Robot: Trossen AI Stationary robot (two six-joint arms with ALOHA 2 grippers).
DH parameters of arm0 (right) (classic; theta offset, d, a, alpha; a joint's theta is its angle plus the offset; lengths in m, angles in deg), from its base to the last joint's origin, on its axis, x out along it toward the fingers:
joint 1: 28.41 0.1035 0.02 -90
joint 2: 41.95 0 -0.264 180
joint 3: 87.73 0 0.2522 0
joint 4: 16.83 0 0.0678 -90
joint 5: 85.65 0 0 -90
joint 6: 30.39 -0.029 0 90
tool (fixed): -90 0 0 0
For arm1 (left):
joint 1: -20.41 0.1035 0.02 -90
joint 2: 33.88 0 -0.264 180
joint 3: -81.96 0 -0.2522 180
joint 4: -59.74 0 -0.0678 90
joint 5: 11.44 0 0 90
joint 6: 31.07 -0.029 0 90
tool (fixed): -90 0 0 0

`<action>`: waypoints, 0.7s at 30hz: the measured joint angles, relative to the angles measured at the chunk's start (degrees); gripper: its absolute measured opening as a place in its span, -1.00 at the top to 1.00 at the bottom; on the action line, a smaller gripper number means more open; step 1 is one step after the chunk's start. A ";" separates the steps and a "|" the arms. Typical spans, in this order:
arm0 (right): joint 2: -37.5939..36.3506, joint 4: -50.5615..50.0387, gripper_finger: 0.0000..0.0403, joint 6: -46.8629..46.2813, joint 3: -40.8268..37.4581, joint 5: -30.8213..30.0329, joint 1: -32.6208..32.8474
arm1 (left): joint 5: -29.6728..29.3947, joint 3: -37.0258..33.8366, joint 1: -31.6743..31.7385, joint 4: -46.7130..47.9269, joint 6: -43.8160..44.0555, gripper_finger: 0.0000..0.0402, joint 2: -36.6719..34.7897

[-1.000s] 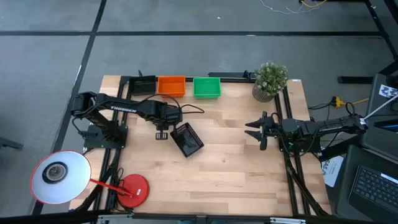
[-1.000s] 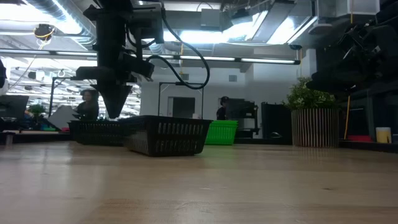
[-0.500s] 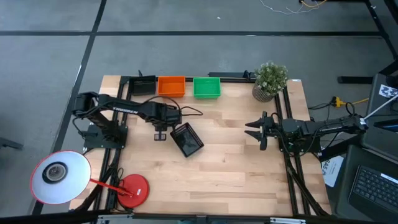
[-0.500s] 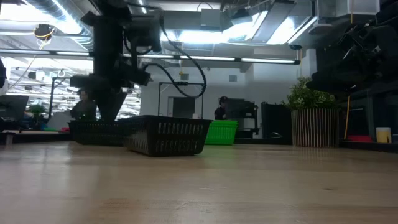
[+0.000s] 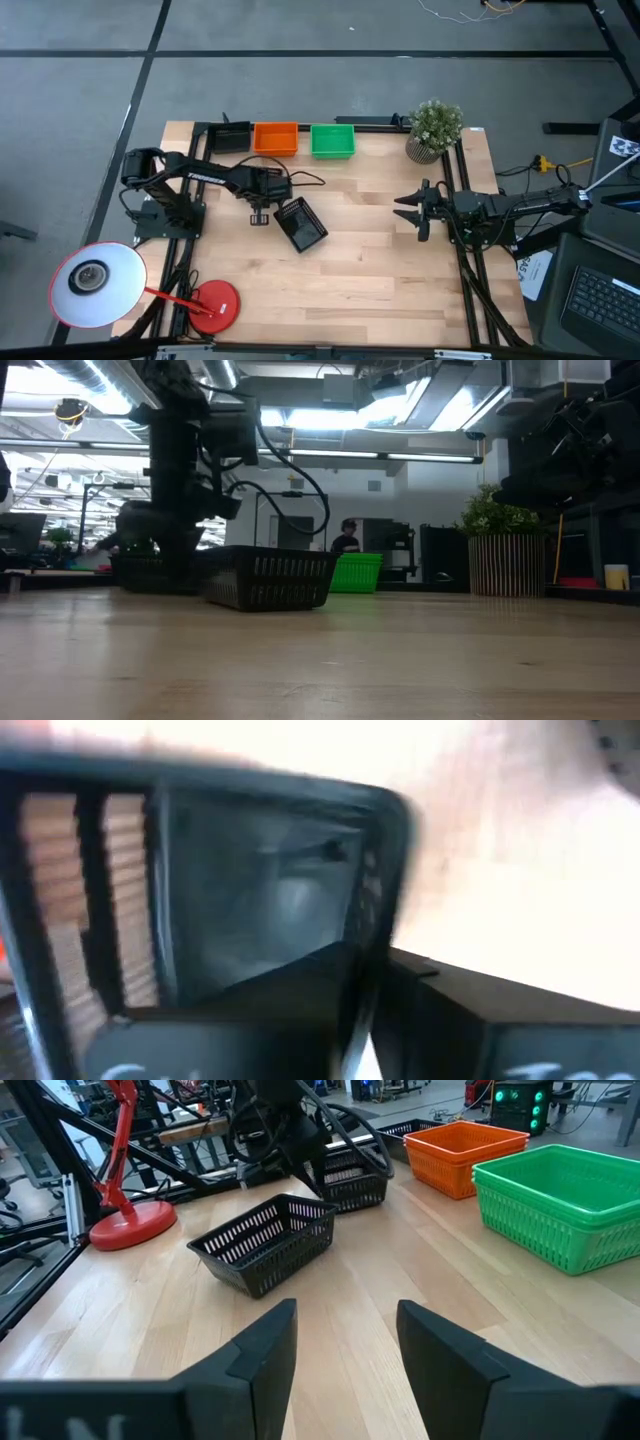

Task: Stack baskets by color
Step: Stack the middle black bin on top of the top black bin

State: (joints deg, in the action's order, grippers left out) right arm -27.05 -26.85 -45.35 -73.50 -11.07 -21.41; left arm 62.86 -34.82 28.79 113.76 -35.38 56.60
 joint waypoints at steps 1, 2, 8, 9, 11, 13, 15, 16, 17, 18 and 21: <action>0.00 0.00 0.14 0.00 0.00 0.00 -0.02 | 0.61 0.00 -0.04 0.08 0.78 0.96 0.00; -0.02 0.00 0.14 0.00 0.00 -0.01 -0.01 | 0.67 0.00 -0.25 0.25 1.43 0.98 0.00; -0.02 0.00 0.14 0.13 0.00 0.00 0.00 | -0.87 2.60 -2.33 5.89 6.23 1.00 -0.28; -0.02 0.00 0.14 0.13 0.00 0.00 -0.02 | -1.55 3.76 -2.87 7.94 7.13 1.00 -0.28; -0.02 0.00 0.14 0.17 0.00 0.00 0.00 | -2.94 6.25 -3.94 12.70 8.70 1.00 -0.31; -0.02 0.00 0.14 0.17 0.00 0.00 -0.01 | -4.66 8.99 -4.87 16.99 10.06 1.00 -0.31; -0.02 0.00 0.14 0.20 0.00 0.00 -0.01 | -6.54 11.71 -5.20 21.23 10.71 1.00 -0.33; -0.02 0.00 0.14 0.18 0.00 0.00 -0.02 | -7.48 12.87 -5.16 23.50 11.10 1.00 -0.33; -0.02 0.00 0.14 0.20 0.00 0.00 -0.01 | -8.83 13.93 -4.98 25.56 11.22 1.00 -0.33; -0.02 0.00 0.14 0.20 0.00 0.00 0.00 | -9.98 14.76 -4.54 27.55 11.25 1.00 -0.33; -0.02 0.00 0.14 0.20 0.00 0.00 -0.02 | -10.75 15.52 -1.39 32.18 11.23 1.00 -1.02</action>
State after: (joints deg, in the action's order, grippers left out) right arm -27.07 -26.85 -45.15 -73.50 -11.07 -21.43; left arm 52.10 -19.31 27.40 145.94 -24.15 55.58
